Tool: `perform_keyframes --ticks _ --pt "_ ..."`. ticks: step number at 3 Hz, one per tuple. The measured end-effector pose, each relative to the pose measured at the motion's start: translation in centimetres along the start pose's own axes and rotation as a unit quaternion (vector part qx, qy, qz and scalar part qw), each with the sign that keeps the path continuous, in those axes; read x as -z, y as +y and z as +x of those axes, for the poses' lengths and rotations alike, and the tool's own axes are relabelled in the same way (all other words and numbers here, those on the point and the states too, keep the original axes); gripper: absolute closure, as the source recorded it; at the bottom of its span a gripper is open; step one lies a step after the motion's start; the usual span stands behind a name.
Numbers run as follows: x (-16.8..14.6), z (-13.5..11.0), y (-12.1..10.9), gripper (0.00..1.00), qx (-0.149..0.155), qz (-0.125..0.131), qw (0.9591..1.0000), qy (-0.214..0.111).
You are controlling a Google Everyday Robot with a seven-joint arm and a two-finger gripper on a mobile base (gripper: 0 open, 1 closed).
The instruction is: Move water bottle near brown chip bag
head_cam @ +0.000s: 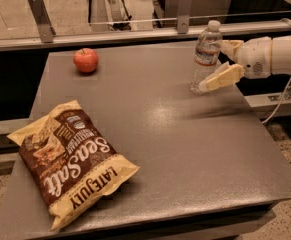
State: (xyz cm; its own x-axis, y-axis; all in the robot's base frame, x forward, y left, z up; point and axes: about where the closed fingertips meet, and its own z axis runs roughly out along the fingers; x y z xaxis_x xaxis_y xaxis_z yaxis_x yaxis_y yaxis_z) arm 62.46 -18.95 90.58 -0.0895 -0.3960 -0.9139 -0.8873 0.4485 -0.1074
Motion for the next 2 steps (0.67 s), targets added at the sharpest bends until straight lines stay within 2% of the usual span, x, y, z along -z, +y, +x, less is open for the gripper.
perform_keyframes --ticks 1,2 --pt "-2.1 -0.41 0.62 0.17 -0.021 -0.011 0.9993 -0.03" --pt "-2.87 -0.94 0.61 0.38 -0.025 -0.014 0.9984 -0.049"
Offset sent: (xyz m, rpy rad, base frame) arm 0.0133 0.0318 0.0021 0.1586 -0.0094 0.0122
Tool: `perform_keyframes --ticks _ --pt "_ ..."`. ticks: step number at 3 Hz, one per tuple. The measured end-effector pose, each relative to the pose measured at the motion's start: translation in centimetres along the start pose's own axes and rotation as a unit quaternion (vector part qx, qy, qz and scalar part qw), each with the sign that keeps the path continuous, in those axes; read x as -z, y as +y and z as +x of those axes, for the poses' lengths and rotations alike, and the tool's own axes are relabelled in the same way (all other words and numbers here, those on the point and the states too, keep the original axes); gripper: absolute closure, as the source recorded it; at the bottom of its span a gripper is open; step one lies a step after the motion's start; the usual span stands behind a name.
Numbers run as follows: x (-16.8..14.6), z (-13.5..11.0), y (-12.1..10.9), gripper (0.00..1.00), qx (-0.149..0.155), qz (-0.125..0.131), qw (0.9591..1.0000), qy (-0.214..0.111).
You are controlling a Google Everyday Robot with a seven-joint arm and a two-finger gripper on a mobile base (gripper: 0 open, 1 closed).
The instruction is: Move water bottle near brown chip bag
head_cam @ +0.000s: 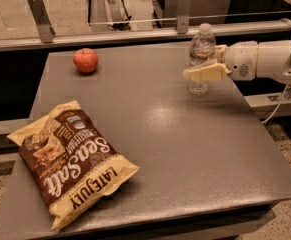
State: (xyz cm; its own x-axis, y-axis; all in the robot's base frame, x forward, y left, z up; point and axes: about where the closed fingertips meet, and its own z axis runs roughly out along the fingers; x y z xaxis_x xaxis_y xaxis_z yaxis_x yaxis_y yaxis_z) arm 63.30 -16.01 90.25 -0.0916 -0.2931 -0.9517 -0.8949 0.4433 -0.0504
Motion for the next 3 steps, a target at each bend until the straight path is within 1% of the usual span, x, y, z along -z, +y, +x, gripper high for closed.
perform_keyframes --ticks 1,2,3 --pt "0.2 -0.5 -0.2 0.62 0.007 0.001 0.9999 -0.015" --pt "1.5 -2.1 -0.7 0.85 0.027 0.007 0.9992 -0.029" --pt "1.3 -2.2 -0.6 1.0 0.028 0.006 0.9992 -0.029"
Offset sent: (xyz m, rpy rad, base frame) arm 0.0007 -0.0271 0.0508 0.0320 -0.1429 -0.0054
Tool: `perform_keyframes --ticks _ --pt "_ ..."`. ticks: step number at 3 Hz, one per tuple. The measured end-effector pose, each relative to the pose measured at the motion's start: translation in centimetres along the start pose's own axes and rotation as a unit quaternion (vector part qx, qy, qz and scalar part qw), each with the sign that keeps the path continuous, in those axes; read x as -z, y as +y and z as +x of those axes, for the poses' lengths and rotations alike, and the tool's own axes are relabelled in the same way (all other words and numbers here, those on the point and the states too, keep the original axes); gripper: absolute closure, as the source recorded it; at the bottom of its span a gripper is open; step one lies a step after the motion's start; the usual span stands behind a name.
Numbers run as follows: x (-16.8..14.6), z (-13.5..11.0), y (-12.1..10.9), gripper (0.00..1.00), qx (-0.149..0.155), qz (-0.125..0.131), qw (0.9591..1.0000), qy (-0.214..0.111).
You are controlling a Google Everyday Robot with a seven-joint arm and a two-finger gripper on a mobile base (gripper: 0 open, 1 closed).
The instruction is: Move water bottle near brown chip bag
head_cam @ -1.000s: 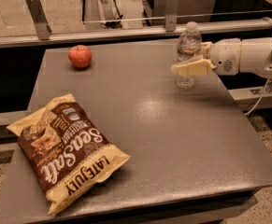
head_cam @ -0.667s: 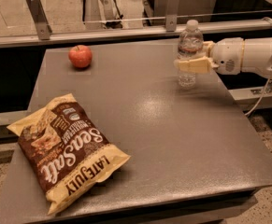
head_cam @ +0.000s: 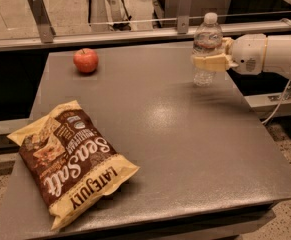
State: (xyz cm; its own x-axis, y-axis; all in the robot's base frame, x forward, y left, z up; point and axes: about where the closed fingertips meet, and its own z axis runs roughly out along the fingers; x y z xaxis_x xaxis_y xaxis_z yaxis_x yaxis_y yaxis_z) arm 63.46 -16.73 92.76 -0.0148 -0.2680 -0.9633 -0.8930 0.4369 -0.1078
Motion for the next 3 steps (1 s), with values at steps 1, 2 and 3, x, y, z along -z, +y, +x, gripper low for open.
perform_keyframes --ticks 1,2,3 --pt "0.0 0.0 0.0 1.0 0.0 0.0 1.0 0.0" --pt "-2.5 0.0 2.6 1.0 -0.002 -0.028 0.9996 -0.009" --pt "-9.2 -2.5 8.7 1.0 -0.011 -0.091 0.9945 -0.051"
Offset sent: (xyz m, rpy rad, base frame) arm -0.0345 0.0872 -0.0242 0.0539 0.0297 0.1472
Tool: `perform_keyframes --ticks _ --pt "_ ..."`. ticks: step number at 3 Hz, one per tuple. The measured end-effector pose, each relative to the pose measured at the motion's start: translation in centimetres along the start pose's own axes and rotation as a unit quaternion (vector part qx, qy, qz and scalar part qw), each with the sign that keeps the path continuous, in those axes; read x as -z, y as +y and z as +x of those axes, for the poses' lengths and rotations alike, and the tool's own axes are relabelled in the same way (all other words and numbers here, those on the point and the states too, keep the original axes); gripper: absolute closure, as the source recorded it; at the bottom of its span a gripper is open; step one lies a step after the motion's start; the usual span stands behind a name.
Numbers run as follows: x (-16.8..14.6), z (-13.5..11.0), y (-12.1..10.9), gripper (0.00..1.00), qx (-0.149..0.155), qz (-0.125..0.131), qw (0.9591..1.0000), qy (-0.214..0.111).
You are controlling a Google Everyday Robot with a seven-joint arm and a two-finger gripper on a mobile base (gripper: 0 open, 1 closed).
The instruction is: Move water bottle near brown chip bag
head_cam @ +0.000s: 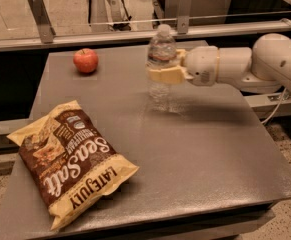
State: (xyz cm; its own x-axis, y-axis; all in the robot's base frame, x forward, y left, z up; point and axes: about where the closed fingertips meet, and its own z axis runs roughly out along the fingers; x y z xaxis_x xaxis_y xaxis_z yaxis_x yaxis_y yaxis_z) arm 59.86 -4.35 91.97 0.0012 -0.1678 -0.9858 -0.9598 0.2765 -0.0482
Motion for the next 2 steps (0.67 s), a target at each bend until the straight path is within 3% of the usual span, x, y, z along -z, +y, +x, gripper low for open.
perform_keyframes --ticks 1,2 --pt "-4.7 -1.4 2.8 1.0 0.0 -0.043 0.9987 -0.029" --pt "-8.3 -1.7 5.6 1.0 0.01 -0.082 0.9962 -0.028"
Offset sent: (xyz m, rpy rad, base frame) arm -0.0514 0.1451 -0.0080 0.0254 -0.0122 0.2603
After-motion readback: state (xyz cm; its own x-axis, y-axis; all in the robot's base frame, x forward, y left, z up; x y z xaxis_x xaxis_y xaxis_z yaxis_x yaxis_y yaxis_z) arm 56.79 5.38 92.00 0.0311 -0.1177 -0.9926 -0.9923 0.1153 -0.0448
